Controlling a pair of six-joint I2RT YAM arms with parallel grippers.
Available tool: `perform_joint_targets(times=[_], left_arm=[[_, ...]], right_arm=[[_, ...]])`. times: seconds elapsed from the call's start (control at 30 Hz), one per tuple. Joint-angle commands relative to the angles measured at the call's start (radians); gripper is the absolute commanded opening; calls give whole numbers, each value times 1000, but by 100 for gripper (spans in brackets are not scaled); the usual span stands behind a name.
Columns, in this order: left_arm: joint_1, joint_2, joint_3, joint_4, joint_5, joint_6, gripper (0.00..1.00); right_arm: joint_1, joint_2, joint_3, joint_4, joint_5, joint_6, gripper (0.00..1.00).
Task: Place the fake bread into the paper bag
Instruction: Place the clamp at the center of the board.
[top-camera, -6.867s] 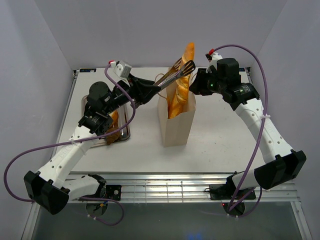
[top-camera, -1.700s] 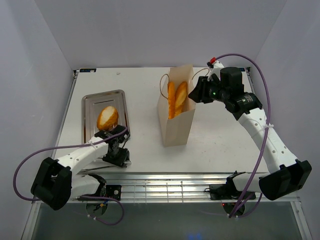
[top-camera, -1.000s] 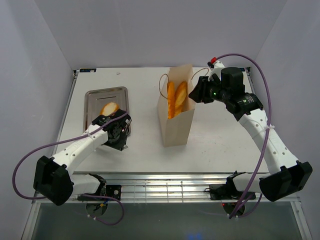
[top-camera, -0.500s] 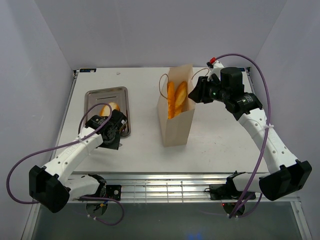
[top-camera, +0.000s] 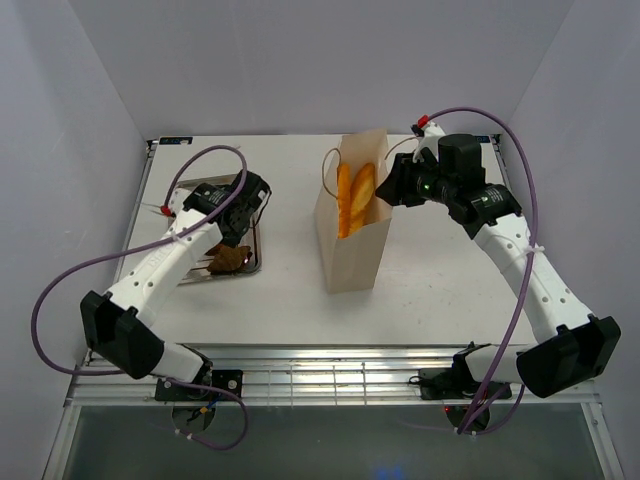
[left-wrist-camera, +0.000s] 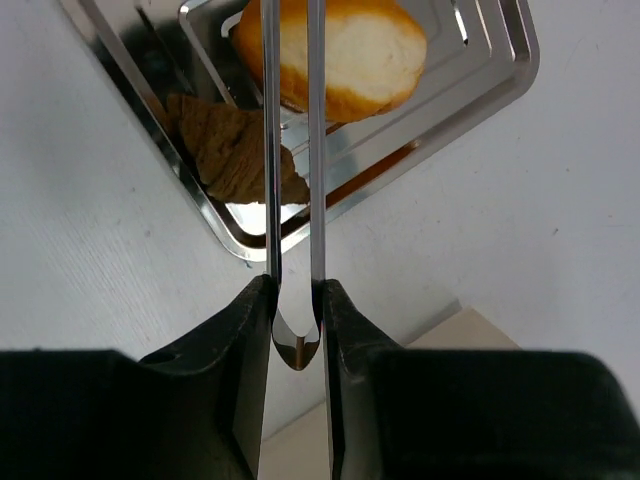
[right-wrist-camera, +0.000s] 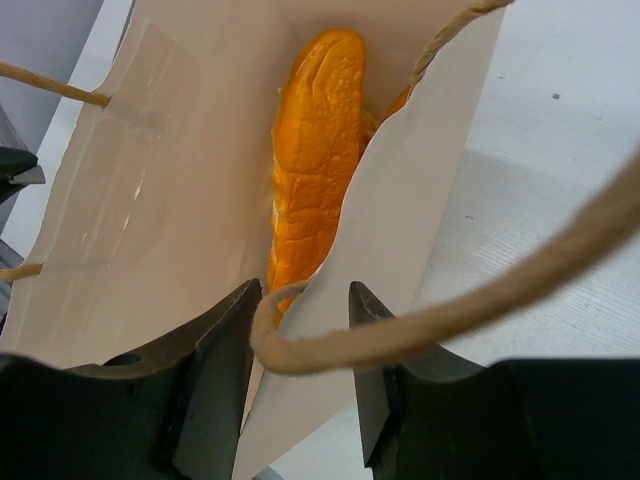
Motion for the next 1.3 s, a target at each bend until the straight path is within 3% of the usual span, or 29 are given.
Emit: perform_joint_targets(times=[0.0, 0.03, 0.1, 0.13, 0.2, 0.23, 0.3, 0.47, 0.57, 0.77, 1.1, 1.27], left_arm=[[-16, 64, 83, -8, -150, 323, 0], [-29, 69, 83, 61, -159, 479, 0], [-45, 49, 43, 162, -146, 653, 0], [-67, 26, 12, 319, -92, 856, 0], [-88, -41, -107, 485, -20, 1027, 0], [-107, -120, -155, 646, 65, 1163, 0], [-113, -198, -271, 812, 142, 1247, 0], [-121, -293, -393, 938, 377, 1383, 0], [-127, -325, -471, 988, 503, 1387, 0], [-173, -385, -636, 996, 548, 1272, 0], [-315, -405, -804, 953, 427, 1079, 1], [-403, -322, -838, 896, 317, 982, 8]], right_arm=[[-6, 7, 28, 33, 2, -4, 47], [-6, 10, 28, 33, 4, -4, 47], [-6, 13, 28, 34, 2, -4, 47], [-6, 14, 26, 33, 1, -3, 47], [-6, 14, 26, 34, 2, -1, 47], [-6, 13, 28, 34, 7, -1, 47], [-6, 13, 28, 33, 12, 0, 47], [-6, 17, 37, 28, 13, 5, 47], [-6, 17, 35, 25, 13, 8, 47], [-6, 10, 37, 16, 36, 4, 47], [-6, 13, 45, 8, 35, 8, 47], [-6, 11, 38, 8, 41, 8, 47]])
